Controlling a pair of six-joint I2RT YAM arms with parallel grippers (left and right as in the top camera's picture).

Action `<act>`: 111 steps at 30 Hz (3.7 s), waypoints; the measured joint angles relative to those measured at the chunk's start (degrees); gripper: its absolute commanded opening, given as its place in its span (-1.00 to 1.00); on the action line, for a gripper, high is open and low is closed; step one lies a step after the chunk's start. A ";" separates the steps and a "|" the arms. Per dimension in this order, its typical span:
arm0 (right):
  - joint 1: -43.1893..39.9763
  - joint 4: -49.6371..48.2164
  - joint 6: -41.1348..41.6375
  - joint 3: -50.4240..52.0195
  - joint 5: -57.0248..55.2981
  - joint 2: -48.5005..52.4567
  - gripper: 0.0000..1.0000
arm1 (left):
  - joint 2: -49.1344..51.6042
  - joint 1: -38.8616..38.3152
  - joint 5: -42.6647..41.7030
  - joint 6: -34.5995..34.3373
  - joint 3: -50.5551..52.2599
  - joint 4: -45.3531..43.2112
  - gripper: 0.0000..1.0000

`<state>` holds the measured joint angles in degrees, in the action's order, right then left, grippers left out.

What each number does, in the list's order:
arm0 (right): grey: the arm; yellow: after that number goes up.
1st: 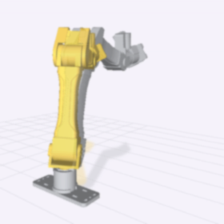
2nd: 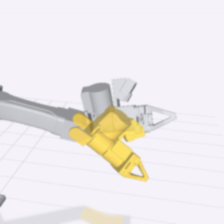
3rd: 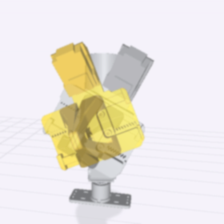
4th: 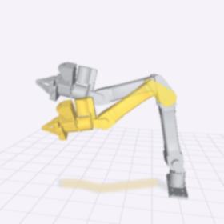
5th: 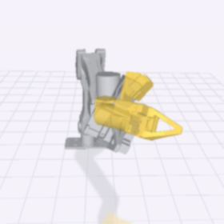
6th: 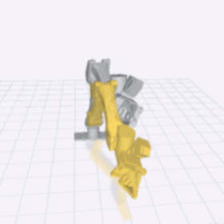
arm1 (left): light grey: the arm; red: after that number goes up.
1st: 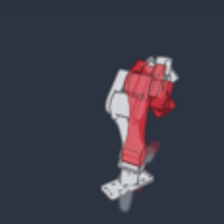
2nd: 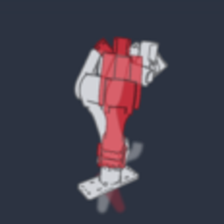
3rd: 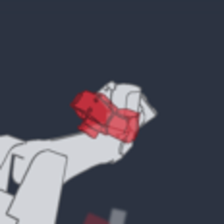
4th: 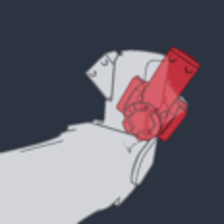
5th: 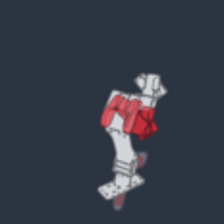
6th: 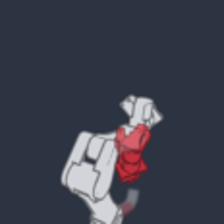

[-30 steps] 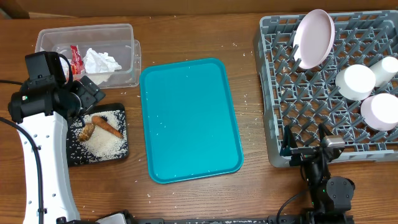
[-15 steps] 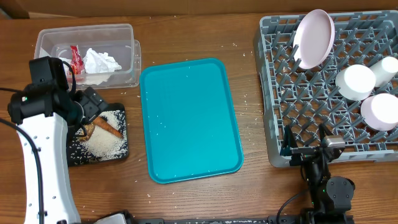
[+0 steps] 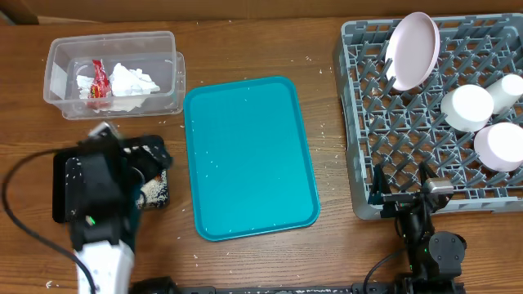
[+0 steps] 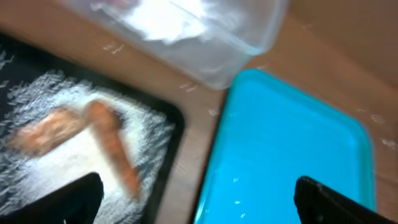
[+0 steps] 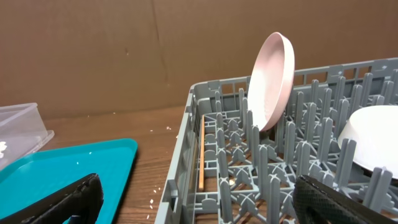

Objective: Sort waste into correct bins and load items into the dishwasher

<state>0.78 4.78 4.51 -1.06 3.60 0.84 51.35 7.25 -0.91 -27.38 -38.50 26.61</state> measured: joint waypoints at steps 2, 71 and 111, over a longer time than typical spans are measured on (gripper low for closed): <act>0.00 0.02 -0.02 0.00 0.00 0.00 1.00 | -4.70 -1.55 -0.79 0.90 5.86 -7.65 0.99; 0.00 0.04 -0.02 0.00 -0.02 0.00 1.00 | -50.49 -3.37 0.31 18.82 37.99 -22.25 1.00; 0.00 0.00 -0.04 0.00 0.00 0.00 1.00 | -50.49 -3.34 0.31 18.84 37.99 -22.25 1.00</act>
<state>0.78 4.78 4.47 -1.06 3.60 0.84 0.86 3.90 -0.60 -8.54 -0.51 4.36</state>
